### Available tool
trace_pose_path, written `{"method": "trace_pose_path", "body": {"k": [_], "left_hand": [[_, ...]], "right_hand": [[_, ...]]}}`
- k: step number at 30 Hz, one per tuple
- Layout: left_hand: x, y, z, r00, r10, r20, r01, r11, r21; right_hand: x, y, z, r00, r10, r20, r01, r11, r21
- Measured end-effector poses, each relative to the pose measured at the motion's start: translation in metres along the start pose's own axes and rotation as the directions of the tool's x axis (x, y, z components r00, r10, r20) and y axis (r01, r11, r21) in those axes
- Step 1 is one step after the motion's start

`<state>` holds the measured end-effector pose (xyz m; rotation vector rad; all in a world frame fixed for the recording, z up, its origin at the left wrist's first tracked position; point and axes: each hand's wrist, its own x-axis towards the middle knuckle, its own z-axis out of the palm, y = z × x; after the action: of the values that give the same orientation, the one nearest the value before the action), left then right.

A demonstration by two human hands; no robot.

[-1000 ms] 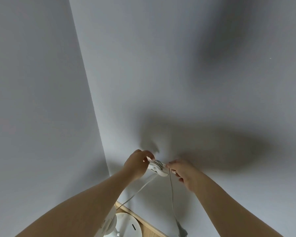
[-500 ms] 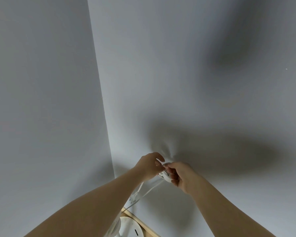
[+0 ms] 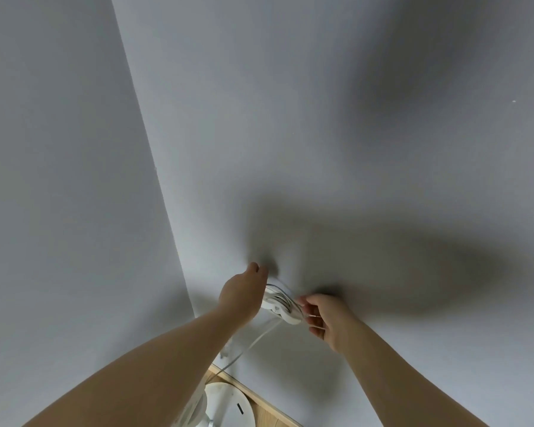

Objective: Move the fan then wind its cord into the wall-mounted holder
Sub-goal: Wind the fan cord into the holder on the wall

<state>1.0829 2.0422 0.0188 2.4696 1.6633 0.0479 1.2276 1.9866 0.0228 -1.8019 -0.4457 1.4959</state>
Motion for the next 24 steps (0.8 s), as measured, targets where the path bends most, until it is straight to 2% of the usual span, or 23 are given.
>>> {"method": "trace_pose_path", "body": {"k": [6,10,14,20,24], "left_hand": [[0.018,-0.010,0.011,0.997,-0.081,-0.019,0.078,0.989,-0.125],[0.023,-0.020,0.020,0.958,-0.285,0.026,0.276,0.894,-0.354],[0.028,-0.019,0.027,0.955,-0.294,0.044,0.285,0.862,-0.418],[0.032,-0.023,0.030,0.953,-0.296,0.056,0.290,0.849,-0.441],[0.033,-0.022,0.027,0.956,-0.289,0.050,0.280,0.854,-0.439]], "right_hand": [[0.007,0.018,-0.014,0.998,0.062,-0.027,-0.062,0.998,0.002],[0.012,0.024,-0.010,0.995,0.091,-0.044,-0.091,0.996,0.013],[0.012,0.025,-0.006,0.991,0.084,-0.104,-0.093,0.992,-0.085],[0.019,0.044,-0.011,0.987,-0.160,-0.007,0.150,0.943,-0.298],[0.024,0.050,-0.016,0.949,-0.303,-0.083,0.246,0.882,-0.403]]}}
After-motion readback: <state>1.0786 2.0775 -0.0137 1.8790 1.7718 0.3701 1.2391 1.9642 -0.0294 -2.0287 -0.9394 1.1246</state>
